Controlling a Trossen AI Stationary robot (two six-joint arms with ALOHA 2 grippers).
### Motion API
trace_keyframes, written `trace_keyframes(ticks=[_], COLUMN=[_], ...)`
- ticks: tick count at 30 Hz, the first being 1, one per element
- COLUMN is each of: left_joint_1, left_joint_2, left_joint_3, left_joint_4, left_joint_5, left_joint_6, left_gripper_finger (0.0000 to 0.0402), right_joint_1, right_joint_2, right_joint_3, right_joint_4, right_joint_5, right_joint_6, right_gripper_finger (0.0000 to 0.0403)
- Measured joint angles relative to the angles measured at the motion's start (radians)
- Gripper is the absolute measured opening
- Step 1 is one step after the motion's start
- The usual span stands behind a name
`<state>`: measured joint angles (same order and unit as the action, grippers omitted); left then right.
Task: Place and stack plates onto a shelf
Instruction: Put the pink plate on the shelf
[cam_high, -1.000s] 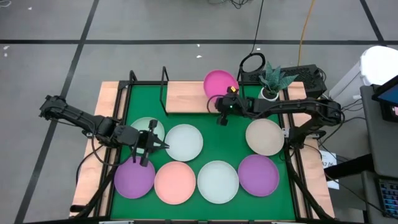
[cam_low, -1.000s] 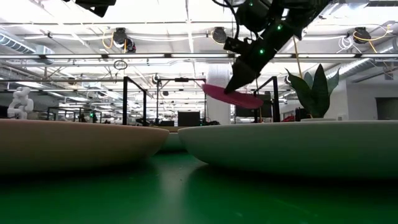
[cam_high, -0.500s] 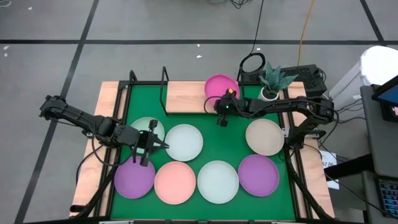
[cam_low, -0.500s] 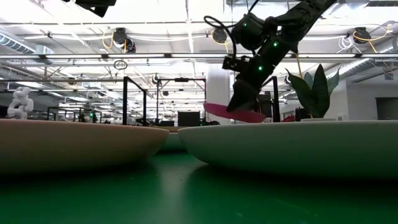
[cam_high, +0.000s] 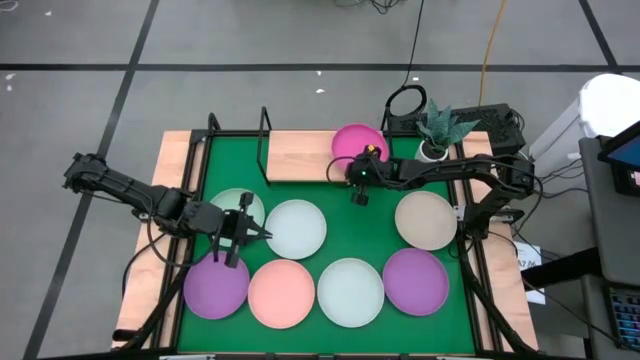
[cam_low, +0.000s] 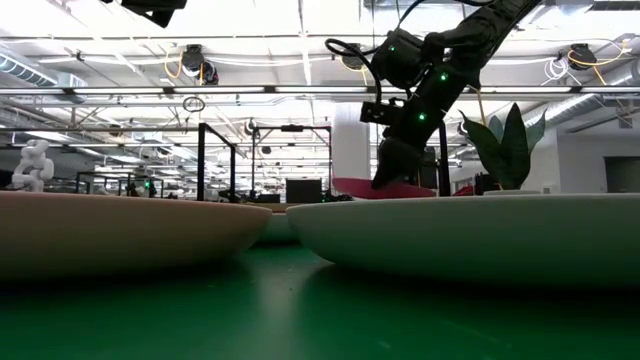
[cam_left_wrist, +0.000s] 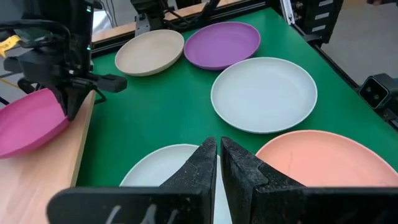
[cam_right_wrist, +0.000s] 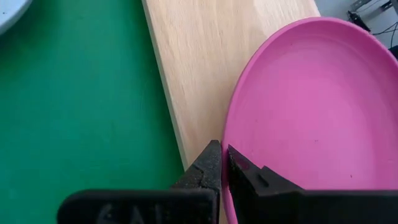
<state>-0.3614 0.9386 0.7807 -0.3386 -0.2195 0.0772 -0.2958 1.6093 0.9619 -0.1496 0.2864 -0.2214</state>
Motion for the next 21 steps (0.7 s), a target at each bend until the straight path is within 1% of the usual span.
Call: trace_keyframes(ticks=[21], left_joint_1=[0.000], left_joint_2=[0.000], left_joint_3=[0.000], left_joint_4=[0.000], left_joint_5=[0.000], left_joint_6=[-0.004], left_gripper_finger=[0.0029], right_joint_1=[0.000], right_joint_2=[0.000], right_joint_3=[0.000], right_joint_4=[-0.052], right_joint_5=[0.002], right_joint_6=[-0.001], right_gripper_finger=[0.0004])
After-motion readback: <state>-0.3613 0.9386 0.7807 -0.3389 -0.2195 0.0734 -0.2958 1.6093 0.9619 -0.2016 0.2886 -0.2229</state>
